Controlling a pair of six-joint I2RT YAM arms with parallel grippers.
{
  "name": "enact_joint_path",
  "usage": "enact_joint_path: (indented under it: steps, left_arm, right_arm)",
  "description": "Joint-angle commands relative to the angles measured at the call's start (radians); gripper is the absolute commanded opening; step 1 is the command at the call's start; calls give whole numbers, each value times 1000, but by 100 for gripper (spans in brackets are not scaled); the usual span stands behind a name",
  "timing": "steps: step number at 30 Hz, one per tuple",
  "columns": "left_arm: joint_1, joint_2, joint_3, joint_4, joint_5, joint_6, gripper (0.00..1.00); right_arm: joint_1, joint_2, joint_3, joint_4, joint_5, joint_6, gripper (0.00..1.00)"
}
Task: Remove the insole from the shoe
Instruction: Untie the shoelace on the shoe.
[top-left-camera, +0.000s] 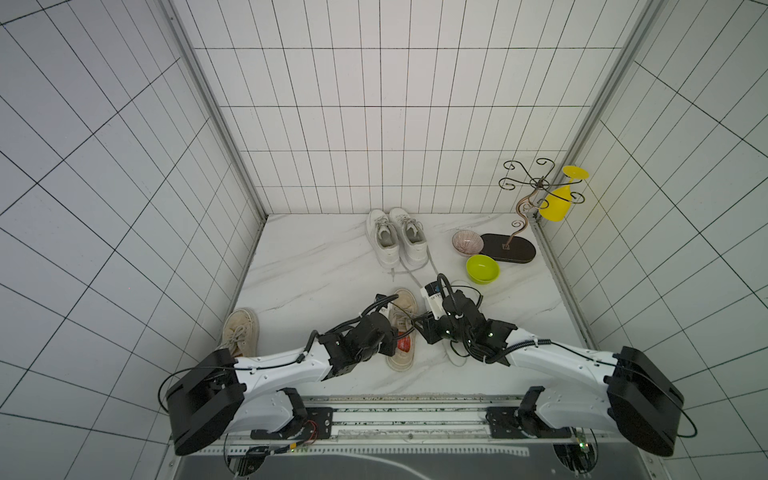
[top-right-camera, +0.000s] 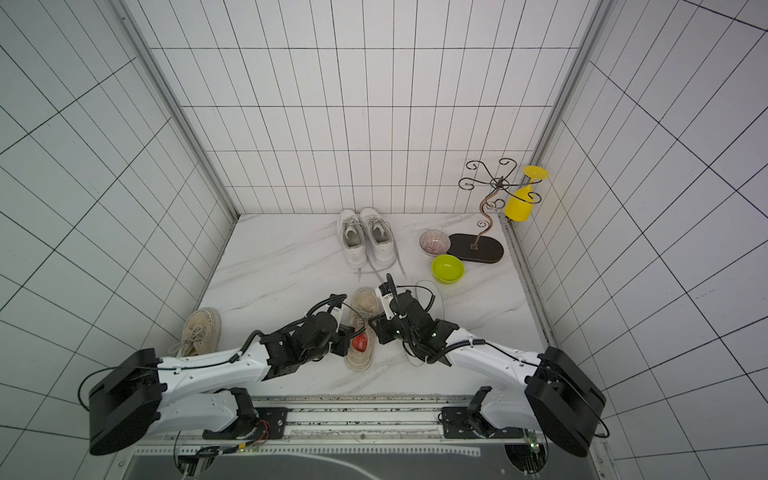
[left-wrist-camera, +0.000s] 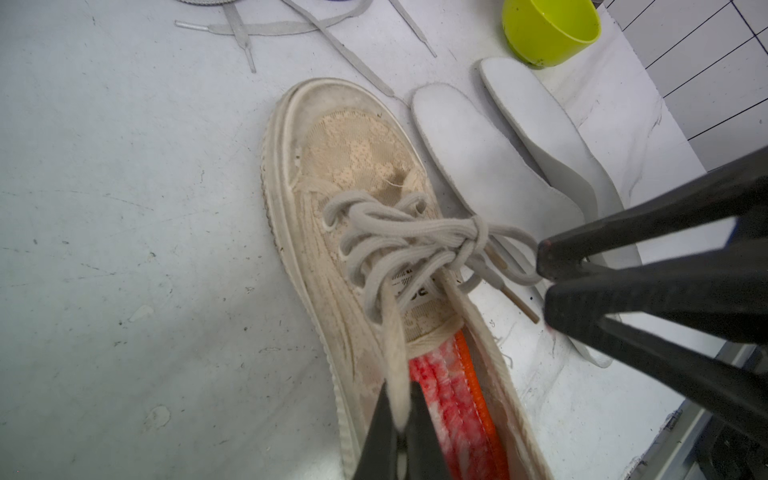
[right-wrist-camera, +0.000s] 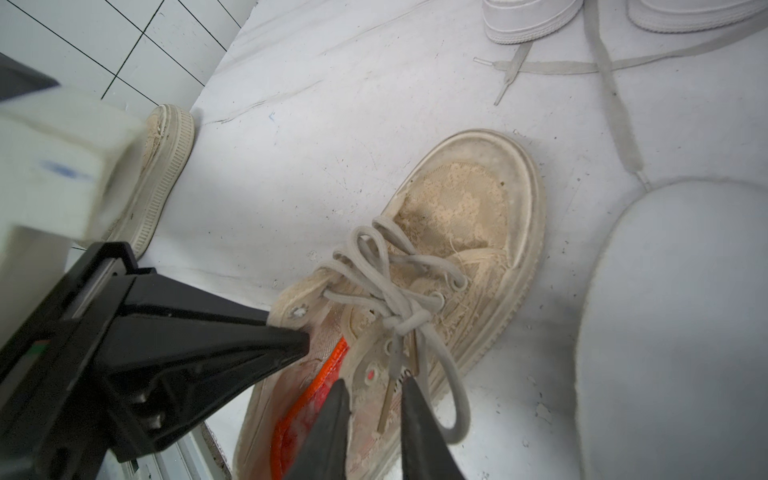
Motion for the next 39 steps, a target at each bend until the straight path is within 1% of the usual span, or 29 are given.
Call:
enact_joint_path:
  steps: [1, 6, 21, 27, 33, 36, 39]
  left_arm:
    - [-6, 4, 36, 71, -3, 4, 0]
    - [-6, 1, 28, 74, -5, -1, 0]
    - [-8, -17, 26, 75, -2, 2, 0]
    - [-8, -21, 25, 75, 1, 2, 0]
    - [-8, -10, 27, 66, -4, -6, 0]
    - [-8, 15, 49, 8, -40, -35, 0]
    - [-1, 7, 48, -34, -121, -59, 0]
  right_arm:
    - [14, -14, 58, -23, -3, 11, 24]
    - [20, -10, 54, -45, 26, 34, 24]
    - [25, 67, 87, -23, 21, 24, 25]
    - [25, 82, 93, -16, 26, 17, 20]
    - [27, 81, 79, -11, 40, 8, 6]
    - [27, 56, 56, -38, 79, -11, 0]
    - [27, 15, 23, -55, 100, -27, 0]
